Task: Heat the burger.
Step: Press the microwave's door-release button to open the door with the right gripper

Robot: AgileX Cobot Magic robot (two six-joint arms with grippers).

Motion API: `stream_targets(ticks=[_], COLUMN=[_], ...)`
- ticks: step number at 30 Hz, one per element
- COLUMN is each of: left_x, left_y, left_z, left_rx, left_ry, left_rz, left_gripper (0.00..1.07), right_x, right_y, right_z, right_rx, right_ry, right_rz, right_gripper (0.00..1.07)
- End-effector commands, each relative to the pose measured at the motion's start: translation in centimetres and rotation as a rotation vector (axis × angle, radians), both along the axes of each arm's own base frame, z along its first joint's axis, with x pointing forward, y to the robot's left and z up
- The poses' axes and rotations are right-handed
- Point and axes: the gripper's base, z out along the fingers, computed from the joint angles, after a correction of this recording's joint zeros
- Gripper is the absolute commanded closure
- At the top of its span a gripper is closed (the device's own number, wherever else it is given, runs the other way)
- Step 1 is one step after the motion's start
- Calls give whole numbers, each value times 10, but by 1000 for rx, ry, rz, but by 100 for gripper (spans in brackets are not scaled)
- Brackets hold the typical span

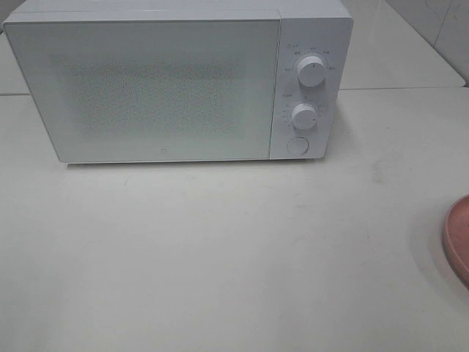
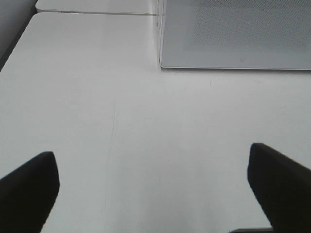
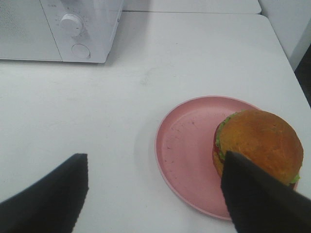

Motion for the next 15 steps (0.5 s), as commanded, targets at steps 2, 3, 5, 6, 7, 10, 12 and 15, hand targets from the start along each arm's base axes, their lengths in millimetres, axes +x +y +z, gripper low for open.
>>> stream_targets(ticks=[2,3,5,6,7,10,12,15], left_x=[-2,-2,-2,-2,-2,-2,-2,-2], left_y=[0,0,0,0,0,0,0,0], left_z=[1,1,1,1,1,1,1,1], left_rx=[-1,-1,-1,-1,-1,-1,-1,-1], left_ry=[-32,-32,-32,-32,-32,-32,-32,-32], left_rz=[2,2,2,2,2,2,2,2], left_gripper=[9,9,9,9,9,9,9,9], right_x=[-4,-4,-4,-4,-4,-4,-4,-4], right_y=[-1,-1,-1,-1,-1,-1,-1,-1], right_z=[0,0,0,0,0,0,0,2], right_rx=[5,5,5,5,5,5,6,9], right_ry=[-34,-34,-34,-34,-34,-34,-34,-44], right_rz=[-5,-5,-5,-5,-5,-5,-6,-6], right_gripper=[32,32,32,32,32,32,32,32])
